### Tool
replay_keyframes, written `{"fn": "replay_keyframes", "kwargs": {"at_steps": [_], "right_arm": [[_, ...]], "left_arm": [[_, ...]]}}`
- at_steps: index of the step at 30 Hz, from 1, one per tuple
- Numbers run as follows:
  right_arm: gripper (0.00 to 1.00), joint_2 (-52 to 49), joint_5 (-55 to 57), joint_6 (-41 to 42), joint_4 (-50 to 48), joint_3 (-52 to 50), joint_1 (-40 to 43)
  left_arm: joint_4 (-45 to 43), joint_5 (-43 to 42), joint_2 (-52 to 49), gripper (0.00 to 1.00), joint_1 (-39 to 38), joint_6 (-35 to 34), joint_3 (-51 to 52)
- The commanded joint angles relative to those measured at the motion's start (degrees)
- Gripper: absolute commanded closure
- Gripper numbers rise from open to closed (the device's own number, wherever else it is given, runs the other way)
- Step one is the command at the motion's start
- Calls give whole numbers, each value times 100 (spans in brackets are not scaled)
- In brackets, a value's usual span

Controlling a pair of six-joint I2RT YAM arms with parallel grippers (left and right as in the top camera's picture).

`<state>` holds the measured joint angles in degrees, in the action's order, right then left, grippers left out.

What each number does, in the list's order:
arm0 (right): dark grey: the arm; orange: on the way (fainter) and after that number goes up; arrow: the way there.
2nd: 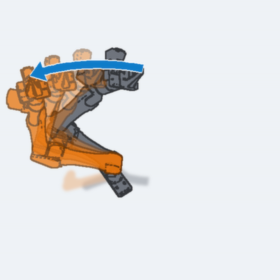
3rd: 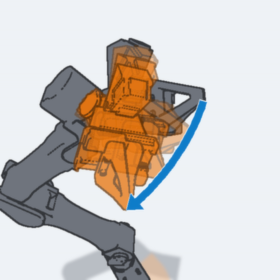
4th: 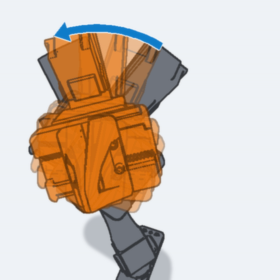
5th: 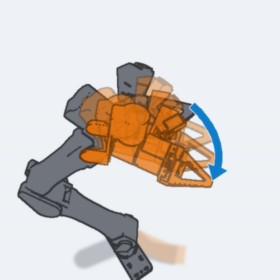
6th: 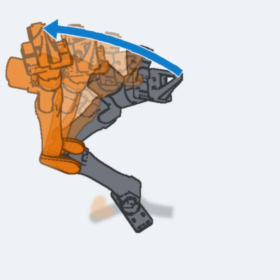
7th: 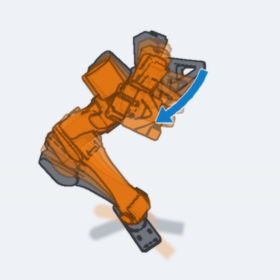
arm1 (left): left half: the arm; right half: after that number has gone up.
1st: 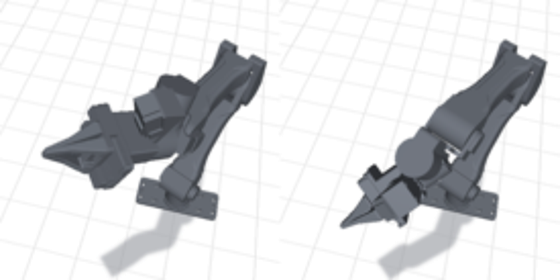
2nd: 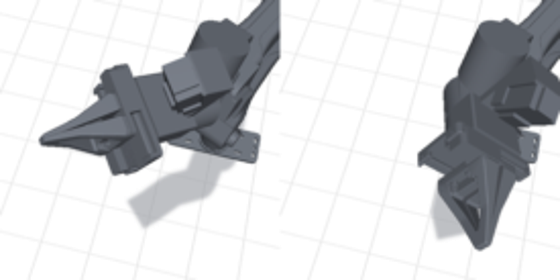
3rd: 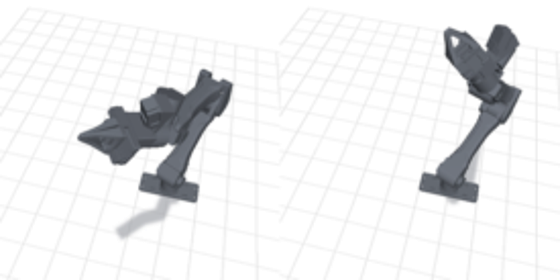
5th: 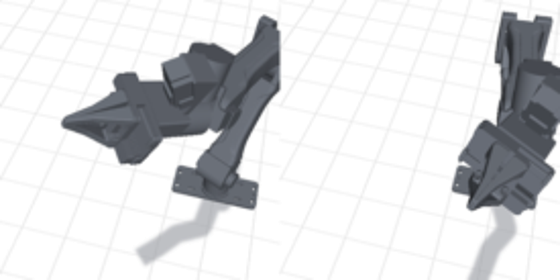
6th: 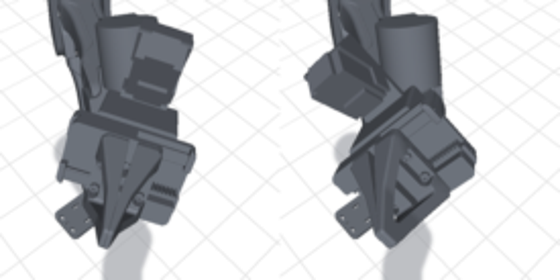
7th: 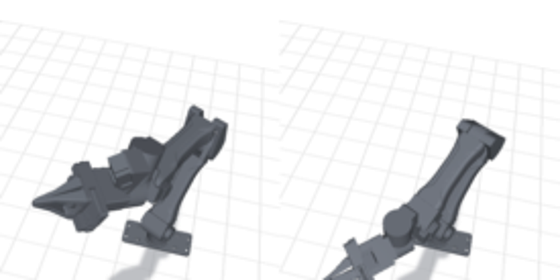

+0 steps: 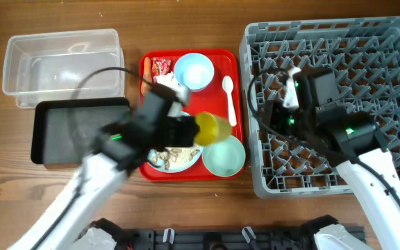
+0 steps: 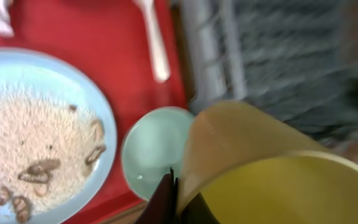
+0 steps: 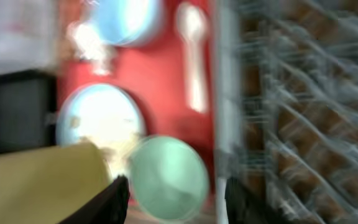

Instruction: Sort waste into correct bins and load items into the dishwasher rack

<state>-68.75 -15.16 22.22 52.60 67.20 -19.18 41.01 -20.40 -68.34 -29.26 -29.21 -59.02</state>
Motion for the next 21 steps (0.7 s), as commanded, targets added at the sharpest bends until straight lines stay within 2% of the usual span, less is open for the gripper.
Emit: {"fn": "replay_keyframes", "kwargs": {"at_steps": [1, 4, 6, 9, 12, 14, 18, 21], "right_arm": [[47, -15, -2973, -1410, -841, 57, 9], [43, -46, -4098, -1644, -1526, 57, 2], [37, -48, -4813, -1939, -1751, 57, 2], [34, -46, -5528, -2190, -1875, 57, 2], [35, -46, -5877, -2295, -1921, 57, 2], [42, -35, -5947, -2374, -1928, 57, 7], [42, -2, -5978, -2371, -2037, 57, 118], [38, 105, -6380, -2367, -2181, 57, 203]], "left_arm": [[-199, -2643, 734, 96, 1086, 229, -138], [-271, -3917, 927, 96, 1637, 393, -138], [-271, -4253, 942, 96, 1762, 396, -138], [-271, -4369, 942, 96, 1770, 393, -138], [-409, -4557, 942, 96, 1770, 393, -138], [-654, -4887, 944, 96, 1773, 391, -138], [-1493, -5595, 964, 96, 1937, 192, -138], [-1600, -5608, 964, 96, 2269, 144, -138]]}}
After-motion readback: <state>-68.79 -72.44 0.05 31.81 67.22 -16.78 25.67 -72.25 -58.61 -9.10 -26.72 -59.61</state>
